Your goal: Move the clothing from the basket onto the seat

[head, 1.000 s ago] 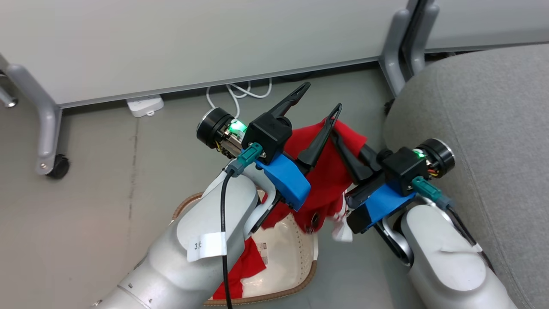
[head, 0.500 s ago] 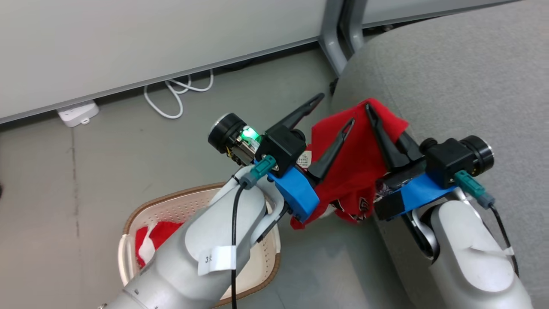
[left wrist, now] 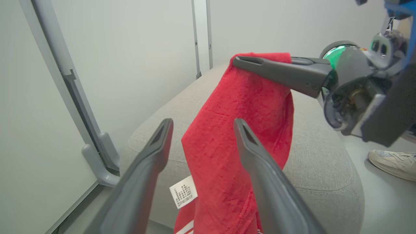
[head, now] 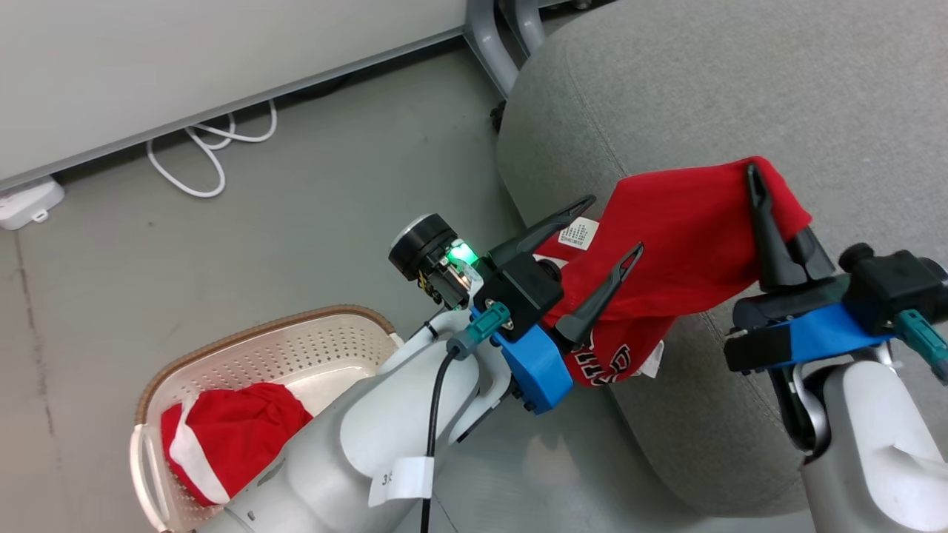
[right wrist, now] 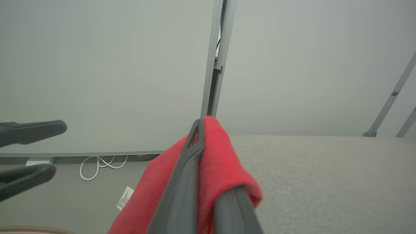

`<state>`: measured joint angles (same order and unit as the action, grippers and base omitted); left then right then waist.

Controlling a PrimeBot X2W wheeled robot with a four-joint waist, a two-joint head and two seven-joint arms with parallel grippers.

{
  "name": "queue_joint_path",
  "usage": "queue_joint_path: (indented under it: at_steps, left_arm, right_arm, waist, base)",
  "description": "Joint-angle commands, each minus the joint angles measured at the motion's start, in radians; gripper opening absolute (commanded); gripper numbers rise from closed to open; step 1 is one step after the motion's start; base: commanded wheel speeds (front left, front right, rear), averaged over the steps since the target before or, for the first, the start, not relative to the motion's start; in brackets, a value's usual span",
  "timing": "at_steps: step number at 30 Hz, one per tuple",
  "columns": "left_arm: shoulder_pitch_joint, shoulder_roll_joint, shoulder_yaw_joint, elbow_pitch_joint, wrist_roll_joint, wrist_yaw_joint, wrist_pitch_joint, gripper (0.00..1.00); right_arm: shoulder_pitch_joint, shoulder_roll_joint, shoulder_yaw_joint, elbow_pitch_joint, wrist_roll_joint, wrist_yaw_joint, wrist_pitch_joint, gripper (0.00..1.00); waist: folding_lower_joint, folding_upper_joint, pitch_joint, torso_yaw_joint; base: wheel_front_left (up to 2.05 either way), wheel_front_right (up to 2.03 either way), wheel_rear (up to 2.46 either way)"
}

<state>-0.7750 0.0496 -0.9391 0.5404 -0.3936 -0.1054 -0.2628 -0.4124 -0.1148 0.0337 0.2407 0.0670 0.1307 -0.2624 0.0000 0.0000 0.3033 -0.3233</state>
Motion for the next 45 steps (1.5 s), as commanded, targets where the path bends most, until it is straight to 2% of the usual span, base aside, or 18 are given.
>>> queue_joint_path:
  at_steps: [1, 11, 18, 22, 28, 35, 45]
  left_arm:
    - [0.01, 0.001, -0.007, 0.002, 0.009, -0.004, -0.003, 1.0]
    - [0.014, 0.001, -0.063, 0.01, 0.015, -0.014, -0.003, 1.0]
    - [0.011, 0.002, -0.072, 0.008, 0.01, -0.017, -0.003, 1.0]
    - [0.004, 0.002, -0.065, 0.002, 0.013, -0.016, -0.003, 1.0]
    - [-0.007, 0.007, -0.046, -0.011, 0.023, -0.004, -0.003, 1.0]
    - [-0.043, 0.024, -0.023, -0.026, 0.046, 0.006, -0.003, 1.0]
    - [-0.137, 0.057, -0.011, -0.047, 0.09, 0.021, 0.002, 1.0]
  right_arm:
    - [0.017, 0.005, -0.021, -0.014, -0.004, 0.0, -0.004, 0.0]
    - [0.078, 0.012, -0.113, -0.043, -0.004, 0.0, -0.004, 0.0]
    - [0.087, 0.021, -0.122, -0.039, -0.007, 0.0, -0.004, 0.0]
    - [0.061, 0.019, -0.117, -0.037, -0.008, 0.0, -0.004, 0.0]
    - [-0.031, -0.017, -0.111, -0.064, -0.01, 0.0, -0.004, 0.0]
    - [-0.243, -0.121, -0.158, -0.096, -0.003, 0.0, -0.004, 0.0]
    - [-0.536, -0.395, -0.398, -0.066, 0.018, 0.0, -0.003, 0.0]
  waist:
    - [0.0, 0.0, 0.015, -0.018]
    - [0.0, 0.0, 0.049, -0.054]
    - [0.0, 0.0, 0.054, -0.059]
    - [0.0, 0.0, 0.052, -0.056]
    - [0.0, 0.0, 0.068, -0.052]
    - [0.0, 0.0, 0.146, -0.041]
    - [0.0, 0.0, 0.321, -0.018]
  base:
    - [0.0, 0.0, 0.0]
    - [0.0, 0.0, 0.0]
    - [0.0, 0.0, 0.0]
    - [0.0, 0.0, 0.0]
    - [0.0, 0.0, 0.0]
    - [0.0, 0.0, 0.0]
    - [0.0, 0.0, 0.0]
